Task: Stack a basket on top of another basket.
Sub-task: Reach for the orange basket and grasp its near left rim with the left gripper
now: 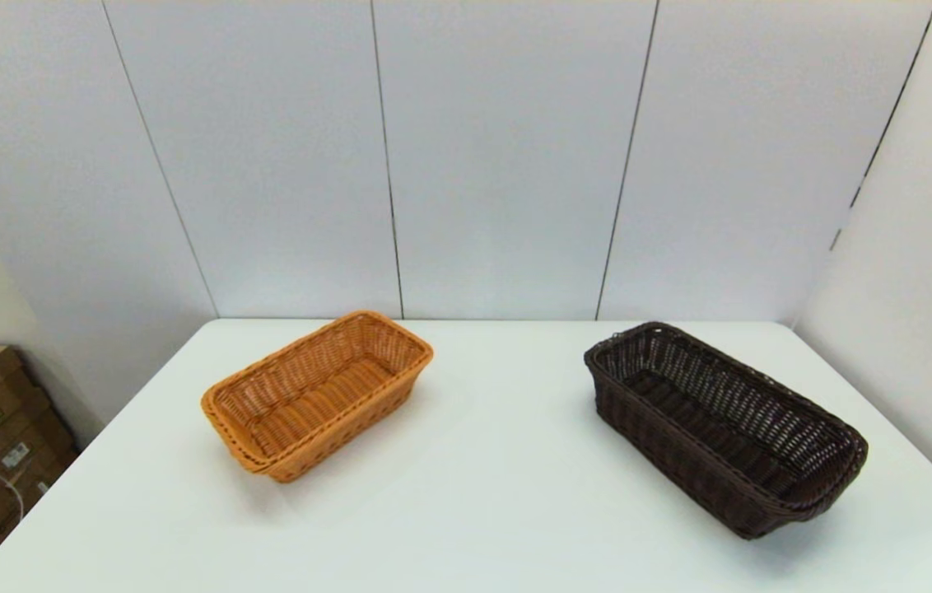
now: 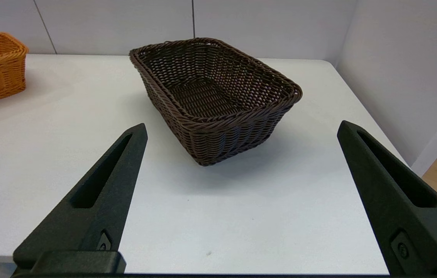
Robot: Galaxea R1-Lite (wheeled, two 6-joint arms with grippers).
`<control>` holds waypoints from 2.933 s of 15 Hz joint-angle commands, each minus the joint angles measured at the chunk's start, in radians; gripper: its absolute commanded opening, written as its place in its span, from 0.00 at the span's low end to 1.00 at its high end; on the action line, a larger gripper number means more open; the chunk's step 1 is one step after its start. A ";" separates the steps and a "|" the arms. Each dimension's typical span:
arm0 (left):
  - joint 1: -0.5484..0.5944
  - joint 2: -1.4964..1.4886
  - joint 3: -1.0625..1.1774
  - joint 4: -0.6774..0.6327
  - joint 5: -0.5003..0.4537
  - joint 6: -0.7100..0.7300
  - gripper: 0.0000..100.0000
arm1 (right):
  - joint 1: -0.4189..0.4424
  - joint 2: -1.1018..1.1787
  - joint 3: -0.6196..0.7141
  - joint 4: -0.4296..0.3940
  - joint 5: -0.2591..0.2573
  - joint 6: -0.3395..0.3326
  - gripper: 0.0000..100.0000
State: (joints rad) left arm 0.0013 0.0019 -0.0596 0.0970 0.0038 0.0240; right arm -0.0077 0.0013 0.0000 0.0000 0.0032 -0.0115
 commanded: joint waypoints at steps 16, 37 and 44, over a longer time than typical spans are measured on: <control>0.006 1.722 -1.146 0.400 0.094 -0.883 1.00 | 0.000 0.000 0.002 -0.002 -0.002 -0.005 1.00; -0.078 2.250 -1.404 0.606 0.002 -1.033 0.00 | 0.000 0.000 0.000 0.006 -0.003 -0.005 1.00; -0.080 2.213 -1.398 0.606 -0.059 -1.030 0.00 | 0.000 0.000 0.000 0.008 -0.003 -0.007 1.00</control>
State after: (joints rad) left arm -0.0768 2.2340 -1.4600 0.6989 -0.0466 -1.0002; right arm -0.0077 0.0013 0.0000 0.0072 -0.0004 -0.0172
